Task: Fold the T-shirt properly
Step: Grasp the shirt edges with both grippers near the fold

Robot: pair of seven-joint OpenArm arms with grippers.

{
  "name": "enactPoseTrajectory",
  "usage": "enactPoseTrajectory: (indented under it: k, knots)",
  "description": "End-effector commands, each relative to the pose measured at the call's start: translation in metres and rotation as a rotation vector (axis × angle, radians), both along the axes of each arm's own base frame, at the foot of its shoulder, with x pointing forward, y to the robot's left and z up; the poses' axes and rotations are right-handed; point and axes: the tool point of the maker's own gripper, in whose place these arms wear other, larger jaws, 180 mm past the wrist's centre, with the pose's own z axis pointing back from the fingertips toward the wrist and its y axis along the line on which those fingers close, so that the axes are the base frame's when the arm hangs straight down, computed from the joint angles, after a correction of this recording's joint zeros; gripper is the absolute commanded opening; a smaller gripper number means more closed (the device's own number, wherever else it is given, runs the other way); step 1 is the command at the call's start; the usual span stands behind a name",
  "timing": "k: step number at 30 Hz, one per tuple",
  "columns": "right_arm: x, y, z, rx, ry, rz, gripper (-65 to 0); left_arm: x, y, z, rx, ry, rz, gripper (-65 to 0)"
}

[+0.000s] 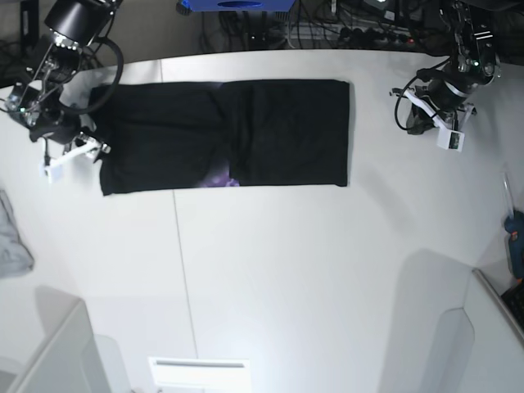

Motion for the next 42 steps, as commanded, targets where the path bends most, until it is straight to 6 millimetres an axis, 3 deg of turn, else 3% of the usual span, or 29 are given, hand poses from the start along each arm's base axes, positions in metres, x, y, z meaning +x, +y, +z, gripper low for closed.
enactPoseTrajectory:
  k: [1,7,10,16,22,24,27,33,39,42]
  knots:
    - [0.009,-0.004,0.01,-0.017,-0.037,0.027,-23.7,0.005,-0.01,0.006,-0.019,-0.03,-0.029,-65.0]
    - [0.004,0.015,-0.006,0.003,0.007,0.104,-23.9,0.006,-0.048,-0.002,-0.063,-0.048,-0.109,-65.0]
    - [-0.005,0.022,-0.013,0.009,0.035,0.129,-23.9,-0.002,-0.067,-0.019,-0.037,-0.032,-0.165,-65.0]
    - [-0.016,0.049,-0.021,0.017,0.064,0.222,-23.9,-0.005,-0.087,-0.038,-0.051,-0.004,-0.155,-65.0]
    - [-0.016,0.048,-0.021,0.017,0.066,0.218,-24.0,0.007,-0.094,-0.034,-0.065,-0.029,-0.15,-65.0]
    - [-0.016,0.048,-0.022,0.015,0.067,0.218,-24.9,0.007,-0.106,-0.035,-0.079,-0.025,-0.184,-65.0]
    - [-0.015,0.048,-0.021,0.016,0.065,0.217,-35.0,0.005,-0.121,-0.037,-0.095,-0.018,-0.222,-65.0]
    - [-0.009,0.042,-0.038,0.041,0.062,0.165,-63.8,0.003,-0.126,-0.037,-0.104,-0.016,-0.229,-65.0]
    - [0.001,0.026,-0.035,0.003,0.03,0.144,-65.0,0.021,-0.126,-0.034,-0.099,-0.041,-0.231,-65.0]
    - [0.013,0.021,-0.022,-0.025,-0.006,0.153,-65.0,0.027,-0.146,-0.032,-0.115,-0.051,-0.286,-65.0]
